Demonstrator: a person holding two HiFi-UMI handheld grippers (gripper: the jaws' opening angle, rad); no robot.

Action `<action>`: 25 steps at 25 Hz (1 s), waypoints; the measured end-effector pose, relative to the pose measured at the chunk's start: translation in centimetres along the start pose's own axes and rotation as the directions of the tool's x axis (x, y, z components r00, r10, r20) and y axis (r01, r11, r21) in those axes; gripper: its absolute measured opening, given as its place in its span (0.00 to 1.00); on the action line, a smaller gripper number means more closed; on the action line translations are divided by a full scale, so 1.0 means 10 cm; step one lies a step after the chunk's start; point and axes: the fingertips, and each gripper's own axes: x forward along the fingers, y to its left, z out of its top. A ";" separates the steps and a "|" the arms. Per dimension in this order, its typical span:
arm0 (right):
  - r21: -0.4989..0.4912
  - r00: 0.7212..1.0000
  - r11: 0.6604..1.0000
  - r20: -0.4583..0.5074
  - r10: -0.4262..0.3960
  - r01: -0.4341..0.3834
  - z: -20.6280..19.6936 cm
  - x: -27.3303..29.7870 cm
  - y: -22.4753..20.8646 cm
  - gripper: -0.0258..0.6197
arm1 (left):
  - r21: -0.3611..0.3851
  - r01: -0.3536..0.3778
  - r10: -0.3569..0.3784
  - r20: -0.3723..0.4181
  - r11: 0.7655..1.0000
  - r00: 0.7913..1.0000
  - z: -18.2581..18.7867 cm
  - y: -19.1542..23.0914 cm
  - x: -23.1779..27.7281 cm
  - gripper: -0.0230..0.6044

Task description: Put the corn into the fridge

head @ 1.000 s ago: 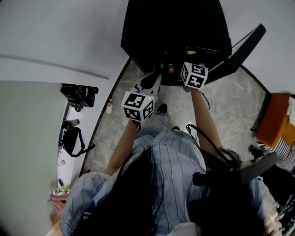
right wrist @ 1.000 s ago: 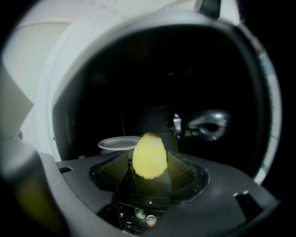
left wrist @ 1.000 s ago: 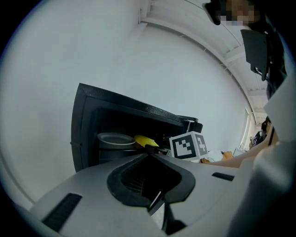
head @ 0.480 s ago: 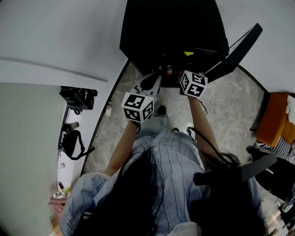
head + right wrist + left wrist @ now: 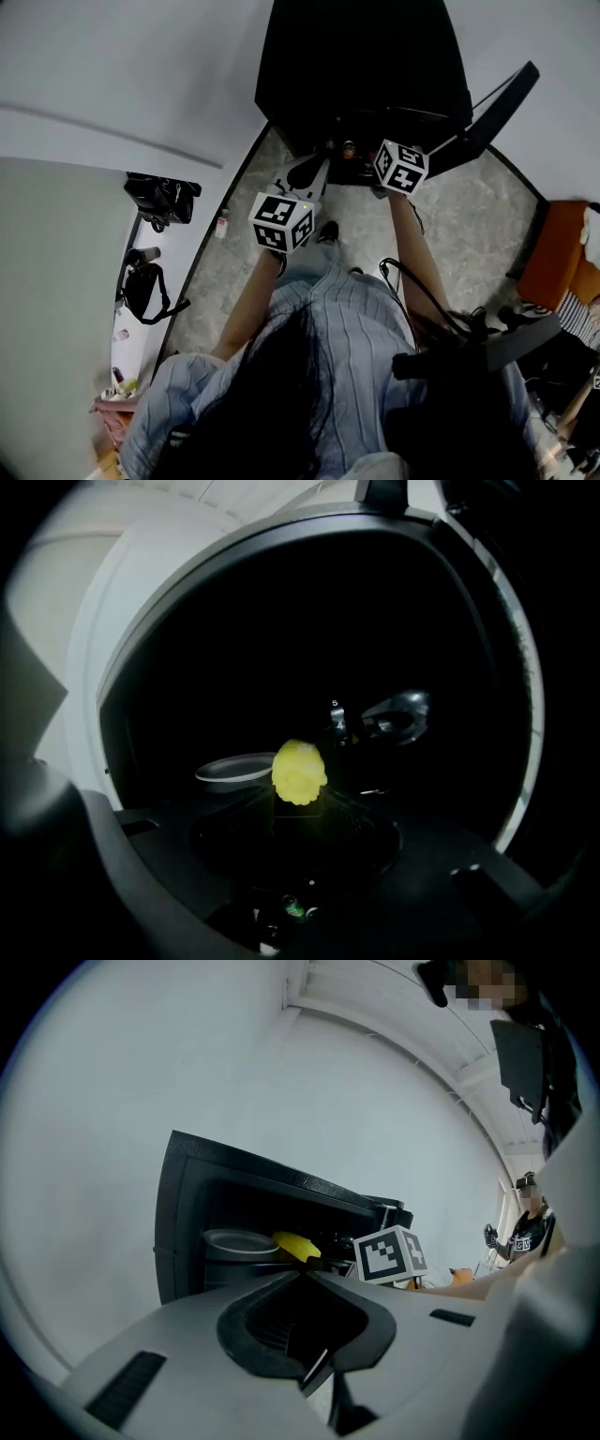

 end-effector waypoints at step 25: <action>0.072 0.986 0.984 -0.036 0.163 -0.160 0.05 -0.79 0.33 0.28 | -0.006 0.001 -0.001 0.017 1.000 1.000 0.01 -0.13 0.04 0.08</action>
